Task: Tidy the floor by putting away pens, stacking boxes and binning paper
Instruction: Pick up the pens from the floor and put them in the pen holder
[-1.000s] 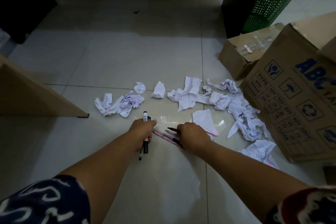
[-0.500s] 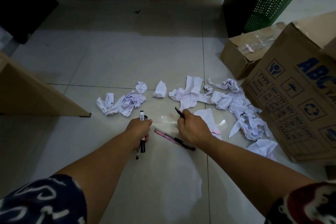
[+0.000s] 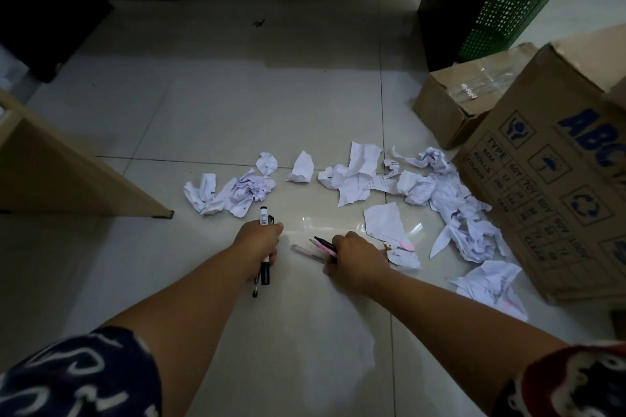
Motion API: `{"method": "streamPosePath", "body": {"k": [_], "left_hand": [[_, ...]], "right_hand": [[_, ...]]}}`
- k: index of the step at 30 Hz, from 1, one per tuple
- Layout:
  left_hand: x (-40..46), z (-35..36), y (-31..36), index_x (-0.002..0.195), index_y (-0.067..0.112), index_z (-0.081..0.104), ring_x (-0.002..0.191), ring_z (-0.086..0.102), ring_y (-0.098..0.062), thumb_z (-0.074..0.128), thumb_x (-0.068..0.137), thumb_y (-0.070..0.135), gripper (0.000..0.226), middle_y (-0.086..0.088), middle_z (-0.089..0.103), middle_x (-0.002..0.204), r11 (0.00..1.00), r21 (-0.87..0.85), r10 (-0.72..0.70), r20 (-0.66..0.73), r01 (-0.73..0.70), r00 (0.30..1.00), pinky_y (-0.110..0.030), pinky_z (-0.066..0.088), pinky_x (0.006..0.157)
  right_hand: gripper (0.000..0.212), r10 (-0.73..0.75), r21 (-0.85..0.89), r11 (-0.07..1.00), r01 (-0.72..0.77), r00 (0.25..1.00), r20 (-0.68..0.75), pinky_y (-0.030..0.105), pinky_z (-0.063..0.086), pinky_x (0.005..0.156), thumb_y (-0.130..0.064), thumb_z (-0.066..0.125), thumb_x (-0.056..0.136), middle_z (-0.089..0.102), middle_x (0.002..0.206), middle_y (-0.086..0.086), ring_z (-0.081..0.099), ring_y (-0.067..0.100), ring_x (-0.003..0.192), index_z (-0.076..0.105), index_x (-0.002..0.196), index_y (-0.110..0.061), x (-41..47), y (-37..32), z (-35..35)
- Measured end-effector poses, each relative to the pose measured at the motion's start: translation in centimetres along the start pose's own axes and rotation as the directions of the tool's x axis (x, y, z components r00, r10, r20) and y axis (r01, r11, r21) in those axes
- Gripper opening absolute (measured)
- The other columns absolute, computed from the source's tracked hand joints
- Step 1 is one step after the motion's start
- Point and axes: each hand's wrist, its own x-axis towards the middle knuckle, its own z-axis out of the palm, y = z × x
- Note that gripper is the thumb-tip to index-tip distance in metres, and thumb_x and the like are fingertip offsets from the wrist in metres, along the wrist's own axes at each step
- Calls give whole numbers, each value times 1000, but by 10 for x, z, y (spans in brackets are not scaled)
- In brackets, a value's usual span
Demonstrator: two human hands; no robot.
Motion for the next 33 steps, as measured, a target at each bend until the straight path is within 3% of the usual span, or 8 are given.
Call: {"method": "streamPosePath", "body": {"k": [5, 10, 13, 19, 25, 33], "left_hand": [[0, 1, 2, 81, 9, 50, 43, 40, -17, 57, 92, 21, 18, -7, 47, 65, 1000, 11, -5, 1, 5, 1000, -23, 35, 41], [0, 1, 2, 81, 9, 50, 43, 41, -18, 57, 92, 21, 18, -8, 47, 65, 1000, 11, -4, -3, 4, 1000, -24, 36, 43], [-1, 2, 3, 80, 8, 51, 43, 41, -18, 58, 92, 22, 19, -8, 47, 65, 1000, 10, -9, -2, 9, 1000, -24, 37, 42], [-2, 1, 3, 79, 9, 49, 41, 40, -18, 57, 92, 21, 19, -8, 46, 62, 1000, 16, 0, -9, 0, 1000, -24, 35, 42], [-5, 2, 4, 79, 10, 48, 41, 39, -17, 57, 92, 19, 19, -7, 46, 60, 1000, -1, -14, -13, 14, 1000, -21, 34, 38], [-9, 4, 8, 78, 9, 48, 42, 39, -17, 57, 93, 19, 20, -6, 45, 60, 1000, -16, -16, -11, 16, 1000, -21, 34, 38]], "right_hand": [[16, 48, 104, 994, -45, 999, -23, 30, 38, 68, -29, 58, 89, 64, 102, 12, 60, 30, 95, 50, 96, -17, 2, 2, -6], [17, 89, 142, 987, -71, 989, -119, 35, 47, 72, -34, 48, 91, 65, 92, 9, 60, 30, 86, 50, 89, -17, -1, 3, -15], [21, 33, 125, 992, -18, 993, -115, 36, 50, 73, -33, 48, 93, 64, 94, 11, 61, 31, 87, 54, 98, -14, -1, 2, -8], [37, 2, 26, 1000, 0, 997, -81, 33, 35, 69, -37, 56, 93, 54, 113, 11, 59, 34, 101, 48, 121, -15, -2, -2, 1], [37, 96, 179, 981, -76, 990, -106, 36, 41, 71, -36, 63, 90, 62, 105, 11, 60, 32, 95, 41, 111, -15, 6, 2, -1], [32, 79, 18, 997, -78, 997, -28, 36, 48, 83, -38, 49, 97, 62, 112, 12, 61, 28, 100, 56, 113, -12, 16, 6, -6]]}}
